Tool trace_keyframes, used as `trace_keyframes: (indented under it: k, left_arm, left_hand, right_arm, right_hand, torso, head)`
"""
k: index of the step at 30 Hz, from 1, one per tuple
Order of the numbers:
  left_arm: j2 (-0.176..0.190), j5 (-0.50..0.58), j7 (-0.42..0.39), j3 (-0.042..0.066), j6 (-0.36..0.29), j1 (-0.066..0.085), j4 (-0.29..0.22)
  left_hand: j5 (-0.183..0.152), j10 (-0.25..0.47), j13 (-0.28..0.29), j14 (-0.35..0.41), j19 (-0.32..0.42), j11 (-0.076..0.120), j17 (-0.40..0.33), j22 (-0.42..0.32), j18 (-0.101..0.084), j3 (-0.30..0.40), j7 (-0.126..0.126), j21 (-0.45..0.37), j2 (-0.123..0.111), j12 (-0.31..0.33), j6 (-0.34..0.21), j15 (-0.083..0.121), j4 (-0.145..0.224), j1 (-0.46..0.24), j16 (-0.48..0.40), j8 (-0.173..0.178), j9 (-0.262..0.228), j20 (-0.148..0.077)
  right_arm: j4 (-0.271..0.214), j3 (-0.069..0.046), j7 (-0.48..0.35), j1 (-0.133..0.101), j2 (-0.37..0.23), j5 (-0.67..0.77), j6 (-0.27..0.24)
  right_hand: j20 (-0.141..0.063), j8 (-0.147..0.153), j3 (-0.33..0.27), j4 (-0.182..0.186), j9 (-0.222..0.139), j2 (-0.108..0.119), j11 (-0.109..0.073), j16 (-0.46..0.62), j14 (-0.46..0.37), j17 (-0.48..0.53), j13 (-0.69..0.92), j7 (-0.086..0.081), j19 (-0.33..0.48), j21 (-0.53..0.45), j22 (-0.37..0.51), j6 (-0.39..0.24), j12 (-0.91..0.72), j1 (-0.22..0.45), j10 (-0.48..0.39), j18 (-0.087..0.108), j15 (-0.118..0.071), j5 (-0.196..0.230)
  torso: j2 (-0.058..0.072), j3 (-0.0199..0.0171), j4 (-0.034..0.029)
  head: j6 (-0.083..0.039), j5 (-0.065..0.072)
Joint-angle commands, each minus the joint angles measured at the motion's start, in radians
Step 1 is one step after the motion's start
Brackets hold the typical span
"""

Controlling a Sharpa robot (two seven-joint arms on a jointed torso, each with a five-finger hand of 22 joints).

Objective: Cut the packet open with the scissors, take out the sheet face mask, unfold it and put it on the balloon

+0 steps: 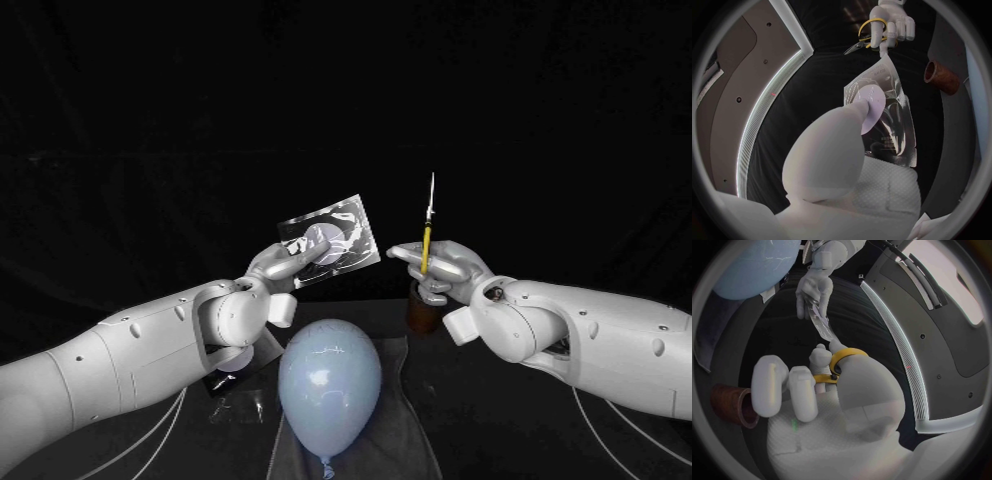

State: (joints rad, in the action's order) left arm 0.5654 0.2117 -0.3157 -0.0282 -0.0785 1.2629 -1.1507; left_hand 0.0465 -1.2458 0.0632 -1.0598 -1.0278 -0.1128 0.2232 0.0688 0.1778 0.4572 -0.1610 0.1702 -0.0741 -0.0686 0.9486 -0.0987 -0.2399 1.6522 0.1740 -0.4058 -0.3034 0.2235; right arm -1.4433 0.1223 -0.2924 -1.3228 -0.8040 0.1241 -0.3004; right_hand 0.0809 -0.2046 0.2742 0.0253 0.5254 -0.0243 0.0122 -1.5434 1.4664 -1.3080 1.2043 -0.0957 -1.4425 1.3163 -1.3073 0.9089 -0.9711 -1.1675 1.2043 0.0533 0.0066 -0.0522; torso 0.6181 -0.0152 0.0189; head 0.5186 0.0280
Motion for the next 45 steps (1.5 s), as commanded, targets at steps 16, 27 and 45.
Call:
trace_keyframes:
  k: [16, 27, 45]
  left_arm:
    - [0.013, -0.018, -0.031, 0.002, -0.030, 0.000, -0.030]
    - [0.013, -0.020, -0.030, 0.002, -0.040, 0.000, -0.047]
    - [0.004, -0.056, -0.020, 0.002, -0.041, 0.001, -0.082]
  left_hand:
    - [0.003, -0.011, 0.000, -0.014, -0.009, 0.002, 0.006, 0.002, 0.007, 0.041, 0.000, 0.006, -0.006, 0.005, 0.007, 0.002, 0.020, -0.039, -0.007, -0.009, -0.038, -0.004]
    - [0.003, -0.013, 0.001, -0.016, -0.010, 0.002, 0.007, 0.002, 0.006, 0.047, 0.000, 0.006, -0.008, 0.005, 0.007, 0.002, 0.024, -0.048, -0.008, -0.010, -0.040, -0.003]
    - [0.003, -0.014, 0.000, -0.017, -0.010, 0.002, 0.008, 0.002, 0.006, 0.053, -0.001, 0.007, -0.010, 0.005, 0.007, 0.002, 0.028, -0.054, -0.008, -0.011, -0.041, -0.004]
  right_arm:
    - [-0.161, 0.017, 0.027, 0.121, -0.112, 0.093, 0.021]
    - [-0.214, 0.029, 0.076, 0.172, -0.129, 0.206, 0.056]
    - [-0.223, 0.031, 0.164, 0.193, -0.129, 0.286, 0.086]
  right_hand:
    - [-0.030, -0.032, 0.023, 0.015, 0.045, 0.027, -0.004, 0.006, 0.086, -0.180, -0.349, 0.010, 0.002, -0.015, -0.057, 0.124, 0.247, -0.018, 0.019, 0.015, -0.064, 0.004]
    - [-0.024, -0.023, 0.016, 0.052, 0.074, 0.074, 0.009, 0.010, 0.085, -0.172, -0.481, -0.005, 0.004, -0.025, -0.050, 0.087, 0.419, 0.030, 0.009, 0.016, -0.055, 0.003]
    - [-0.010, -0.033, -0.099, 0.128, 0.120, 0.149, 0.027, 0.017, 0.080, -0.157, -0.505, -0.022, 0.025, -0.068, -0.018, 0.040, 0.467, 0.145, -0.011, 0.026, -0.039, 0.003]
  torso:
    - [0.000, -0.0005, 0.0008]
    - [-0.001, -0.0001, 0.0001]
    - [0.001, 0.0000, -0.0002]
  head:
    - [-0.006, 0.003]
    - [0.005, 0.006]
    - [0.027, 0.018]
